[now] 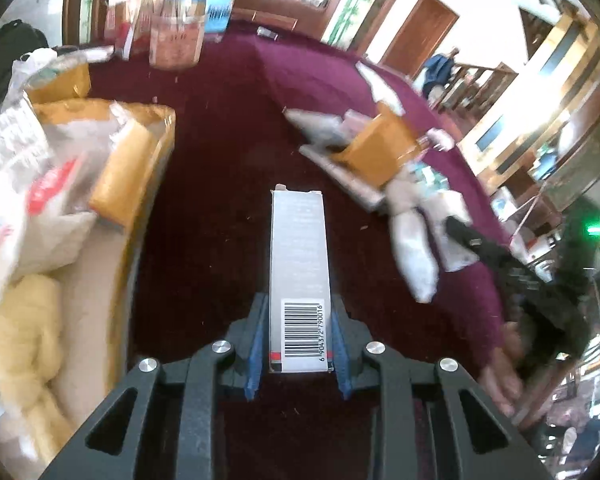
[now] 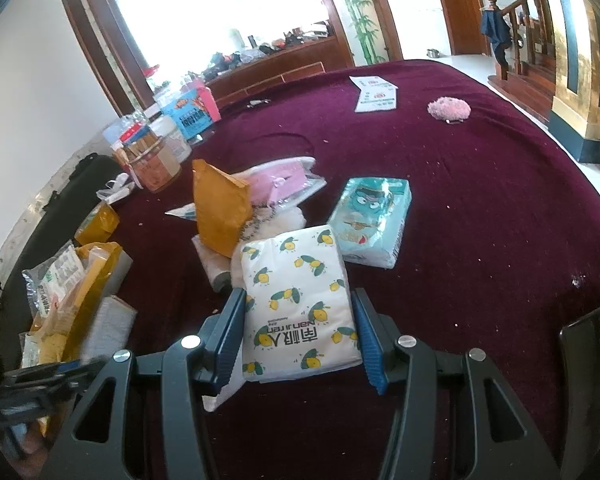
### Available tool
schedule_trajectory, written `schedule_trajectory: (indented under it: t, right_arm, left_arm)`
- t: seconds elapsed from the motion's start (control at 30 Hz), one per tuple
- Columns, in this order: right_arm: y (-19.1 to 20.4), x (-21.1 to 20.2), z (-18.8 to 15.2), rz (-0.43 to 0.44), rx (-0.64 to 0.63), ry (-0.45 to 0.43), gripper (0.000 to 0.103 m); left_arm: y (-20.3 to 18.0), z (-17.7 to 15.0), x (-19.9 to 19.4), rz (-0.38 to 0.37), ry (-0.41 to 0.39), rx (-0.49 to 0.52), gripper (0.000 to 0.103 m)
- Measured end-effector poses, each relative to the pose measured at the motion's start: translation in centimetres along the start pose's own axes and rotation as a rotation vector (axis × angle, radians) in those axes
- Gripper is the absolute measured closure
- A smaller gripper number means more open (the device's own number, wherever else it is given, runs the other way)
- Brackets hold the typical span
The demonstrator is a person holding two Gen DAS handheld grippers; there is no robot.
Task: Organize soft objects
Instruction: 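Grasp the white barcoded box with the left tool while the right tool grasps the lemon-print tissue pack, then place the box and the tissue pack onto the tray with both tools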
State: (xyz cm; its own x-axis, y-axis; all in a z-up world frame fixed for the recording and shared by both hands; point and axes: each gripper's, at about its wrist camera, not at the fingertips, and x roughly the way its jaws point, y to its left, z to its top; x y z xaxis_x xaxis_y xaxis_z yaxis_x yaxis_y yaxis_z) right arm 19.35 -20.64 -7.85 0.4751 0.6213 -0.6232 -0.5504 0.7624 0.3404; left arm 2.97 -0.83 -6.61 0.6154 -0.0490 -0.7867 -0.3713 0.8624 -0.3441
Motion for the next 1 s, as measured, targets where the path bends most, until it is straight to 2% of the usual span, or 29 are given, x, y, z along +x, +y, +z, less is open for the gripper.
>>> schedule_trajectory:
  t: [0.2,0.33,0.5,0.57,0.67,0.83,1.0]
  right_arm:
    - [1.2,-1.7,-0.2,0.072,-0.036,-0.065,0.052]
    - [3.8,-3.0,-1.0,0.164,-0.032,-0.057,0.052]
    - [11.3,-3.4,-1.4,0.375,-0.071,-0.005,0.052]
    - [14.4,-2.7,-1.3,0.421,-0.099,0.03,0.052]
    - [18.4,-1.1,-0.7,0.444,-0.136,0.083,0.052]
    - [23.7,3.0,1.0,0.408,-0.179,0.143,0.051]
    - [26.3,7.9,2.7,0.365,-0.201,0.175,0.051]
  left_arm:
    - [1.9,-0.2,-6.9,-0.043,-0.099,-0.035,0.073]
    - [5.2,-0.1,-10.4,-0.021,-0.15,-0.087,0.073]
    - [9.3,1.2,-12.4,0.021,-0.173,-0.153,0.073]
    - [10.8,1.8,-12.8,0.044,-0.182,-0.174,0.073]
    - [12.7,2.8,-12.6,0.063,-0.184,-0.197,0.073]
    - [15.0,4.3,-10.5,0.079,-0.139,-0.2,0.073]
    - [16.5,4.9,-8.1,0.091,-0.088,-0.212,0.073]
